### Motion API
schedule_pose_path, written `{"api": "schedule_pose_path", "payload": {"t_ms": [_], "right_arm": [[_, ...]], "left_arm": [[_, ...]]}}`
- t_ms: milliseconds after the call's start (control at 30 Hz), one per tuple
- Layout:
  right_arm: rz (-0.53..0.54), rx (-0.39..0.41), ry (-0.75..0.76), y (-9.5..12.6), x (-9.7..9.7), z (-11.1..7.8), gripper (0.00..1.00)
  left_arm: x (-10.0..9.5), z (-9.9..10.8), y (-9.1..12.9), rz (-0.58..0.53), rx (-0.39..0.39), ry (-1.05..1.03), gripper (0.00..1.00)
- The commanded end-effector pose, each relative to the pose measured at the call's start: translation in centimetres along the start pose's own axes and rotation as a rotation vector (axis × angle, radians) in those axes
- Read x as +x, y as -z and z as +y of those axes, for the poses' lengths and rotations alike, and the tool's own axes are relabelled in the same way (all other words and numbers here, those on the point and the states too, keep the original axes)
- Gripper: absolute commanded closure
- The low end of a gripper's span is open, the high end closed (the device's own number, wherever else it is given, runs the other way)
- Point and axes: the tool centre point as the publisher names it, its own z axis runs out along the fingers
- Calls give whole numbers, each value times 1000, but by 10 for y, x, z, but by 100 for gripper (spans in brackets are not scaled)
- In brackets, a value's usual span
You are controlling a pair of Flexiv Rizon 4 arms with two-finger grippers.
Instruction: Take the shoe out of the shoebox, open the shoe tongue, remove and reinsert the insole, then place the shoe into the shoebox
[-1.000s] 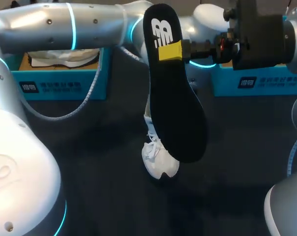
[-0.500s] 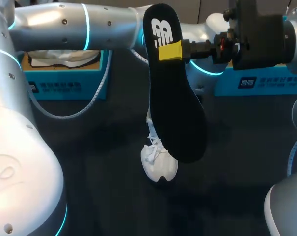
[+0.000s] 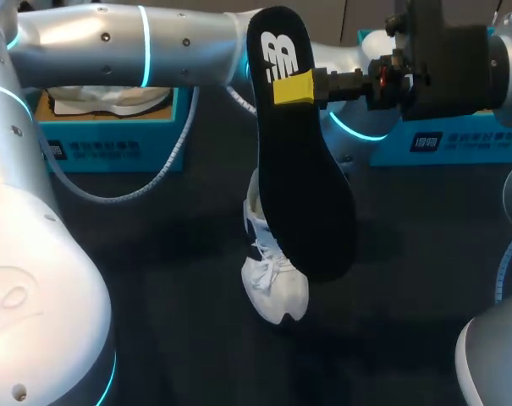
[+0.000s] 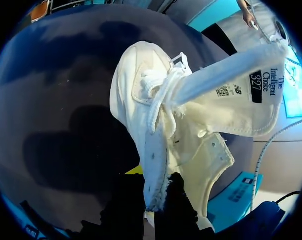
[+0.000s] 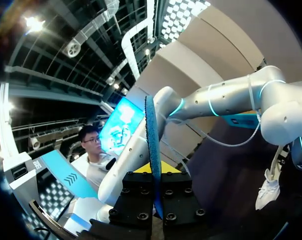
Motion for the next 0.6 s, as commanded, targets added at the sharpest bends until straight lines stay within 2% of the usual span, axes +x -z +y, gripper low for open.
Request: {"api": "schedule_pose_path", "payload": {"t_ms": [33, 433, 467, 533, 600], "right_arm": [[-4, -197, -1, -4, 6, -8, 100], [-4, -197, -1, -4, 6, -8, 100], [-4, -197, -1, -4, 6, -8, 100], [-4, -197, -1, -4, 6, -8, 100], [-4, -197, -1, -4, 6, -8, 100]], "left_arm": [[2, -2, -2, 4, 5, -23, 100], [-3, -4, -16, 40, 10, -54, 100], [-3, -5, -15, 34, 10, -60, 98], [-2, -6, -13, 24, 13, -78, 62], [-1, -5, -11, 9, 17, -88, 14]]}}
